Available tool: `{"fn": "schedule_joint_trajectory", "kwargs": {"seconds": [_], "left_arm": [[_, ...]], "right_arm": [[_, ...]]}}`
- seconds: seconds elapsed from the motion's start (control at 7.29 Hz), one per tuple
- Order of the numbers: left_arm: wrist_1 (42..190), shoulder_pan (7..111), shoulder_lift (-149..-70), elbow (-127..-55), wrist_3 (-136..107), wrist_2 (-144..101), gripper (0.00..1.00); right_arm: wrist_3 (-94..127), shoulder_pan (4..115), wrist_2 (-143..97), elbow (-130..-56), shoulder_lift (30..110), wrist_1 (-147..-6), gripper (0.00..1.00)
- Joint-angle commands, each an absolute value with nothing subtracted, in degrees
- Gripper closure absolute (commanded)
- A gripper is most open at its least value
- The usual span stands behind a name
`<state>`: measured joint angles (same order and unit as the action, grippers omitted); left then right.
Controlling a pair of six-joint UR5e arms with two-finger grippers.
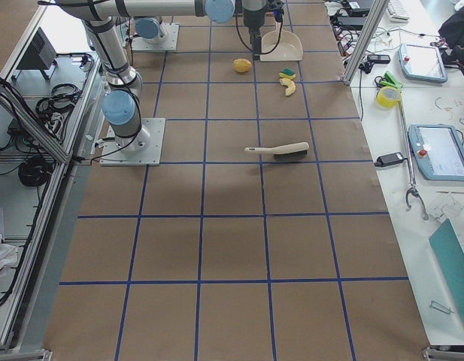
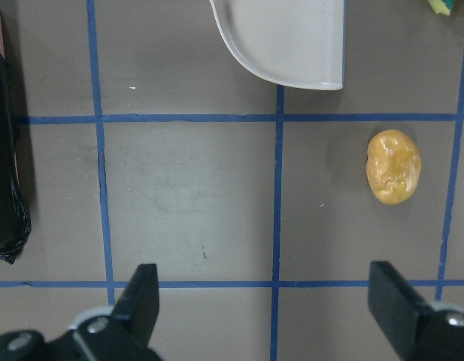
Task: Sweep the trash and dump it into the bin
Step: 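Lower the right gripper to the brush while the left approaches the dustpan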
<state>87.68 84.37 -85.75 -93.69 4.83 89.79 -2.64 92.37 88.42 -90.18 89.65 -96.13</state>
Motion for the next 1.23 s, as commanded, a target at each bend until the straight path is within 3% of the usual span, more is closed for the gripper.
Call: {"fn": "schedule_joint_trajectory", "kwargs": {"seconds": [0.0, 0.55, 1.1], "left_arm": [[88.5, 84.3, -86.0, -93.6, 4.8, 89.7, 0.0], [88.0, 83.2, -87.2, -93.7, 5.1, 89.1, 0.0], [83.6, 83.0, -89.3, -94.8, -37.8, 89.9, 0.0]], "right_arm": [[-2.6, 92.4, 88.4, -90.2, 89.6, -96.2, 0.0], [-16.4, 83.4, 89.0, -93.0, 86.0, -97.0, 0.0], [-33.3, 71.0, 94.3, -97.9, 76.1, -108.9, 0.0]]}}
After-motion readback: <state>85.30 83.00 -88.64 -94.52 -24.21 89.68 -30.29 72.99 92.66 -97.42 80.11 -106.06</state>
